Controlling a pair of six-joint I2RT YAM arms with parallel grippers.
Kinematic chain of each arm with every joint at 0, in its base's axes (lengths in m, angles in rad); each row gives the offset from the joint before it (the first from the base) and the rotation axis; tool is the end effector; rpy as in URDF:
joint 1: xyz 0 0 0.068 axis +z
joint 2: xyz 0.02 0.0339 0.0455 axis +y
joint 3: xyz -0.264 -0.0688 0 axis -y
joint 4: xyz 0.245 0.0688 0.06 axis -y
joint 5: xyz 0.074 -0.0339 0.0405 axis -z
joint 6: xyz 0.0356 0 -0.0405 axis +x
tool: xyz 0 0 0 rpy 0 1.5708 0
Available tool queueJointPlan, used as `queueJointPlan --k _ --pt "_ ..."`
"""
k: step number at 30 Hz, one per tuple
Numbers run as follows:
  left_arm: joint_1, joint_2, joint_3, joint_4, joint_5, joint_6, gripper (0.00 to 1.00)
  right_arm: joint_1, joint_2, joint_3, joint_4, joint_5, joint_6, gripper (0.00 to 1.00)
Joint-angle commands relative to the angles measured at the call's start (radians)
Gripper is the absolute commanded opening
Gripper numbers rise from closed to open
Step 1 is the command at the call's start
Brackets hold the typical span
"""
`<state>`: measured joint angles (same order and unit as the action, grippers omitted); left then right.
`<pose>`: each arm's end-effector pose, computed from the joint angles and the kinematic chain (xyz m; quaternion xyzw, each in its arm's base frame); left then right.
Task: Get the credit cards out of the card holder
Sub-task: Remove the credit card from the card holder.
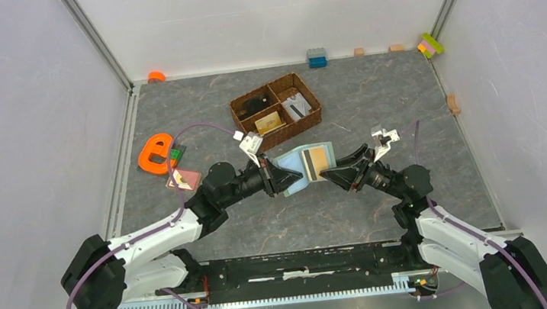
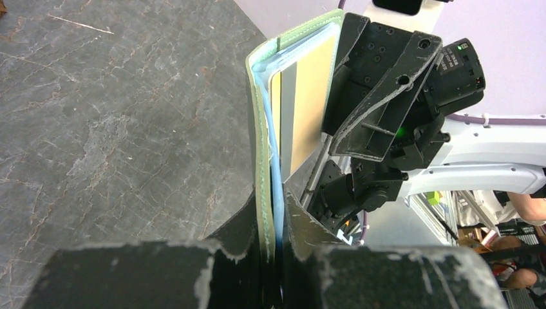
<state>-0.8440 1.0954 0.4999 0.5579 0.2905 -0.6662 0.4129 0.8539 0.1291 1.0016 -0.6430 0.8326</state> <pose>0.1543 -0.1889 0.2564 0.1633 0.7010 -0.5463 0.4284 0.1456 0.0871 0.2230 -0.1275 0.6119 0.5963 0.5038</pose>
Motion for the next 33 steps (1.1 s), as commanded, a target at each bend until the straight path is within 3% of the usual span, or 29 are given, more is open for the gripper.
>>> queueJointPlan --k 1,11,13,17,20,27,29,30,31,33 --pt "-0.001 0.007 0.028 0.077 0.036 -0.009 0.02 0.007 -0.014 0.036 0.052 -0.010 -0.002 0.41" --pt "-0.001 -0.019 0.045 -0.071 -0.125 0.013 0.05 0.007 -0.033 0.057 -0.088 0.043 -0.055 0.00" --pt "-0.001 -0.024 0.049 -0.100 -0.156 0.011 0.12 0.007 -0.028 0.057 -0.095 0.047 -0.055 0.00" --pt "-0.001 -0.048 0.078 -0.289 -0.415 -0.013 0.42 0.007 -0.022 0.064 -0.139 0.067 -0.071 0.00" --pt "-0.001 -0.076 0.086 -0.371 -0.542 -0.022 0.51 0.007 -0.028 0.073 -0.197 0.097 -0.094 0.00" --pt "-0.001 -0.182 0.063 -0.463 -0.760 -0.084 0.59 0.007 -0.053 0.088 -0.303 0.167 -0.137 0.00" --pt "-0.001 -0.211 0.060 -0.487 -0.804 -0.098 0.69 0.007 -0.056 0.090 -0.310 0.175 -0.141 0.00" --pt "-0.001 -0.224 0.057 -0.494 -0.816 -0.103 0.81 0.007 -0.058 0.090 -0.313 0.177 -0.142 0.00" --pt "-0.001 -0.235 0.053 -0.497 -0.819 -0.103 0.86 0.006 -0.058 0.090 -0.315 0.179 -0.143 0.00" --pt "-0.001 -0.260 0.039 -0.454 -0.760 -0.065 0.88 0.007 -0.058 0.090 -0.318 0.180 -0.144 0.00"
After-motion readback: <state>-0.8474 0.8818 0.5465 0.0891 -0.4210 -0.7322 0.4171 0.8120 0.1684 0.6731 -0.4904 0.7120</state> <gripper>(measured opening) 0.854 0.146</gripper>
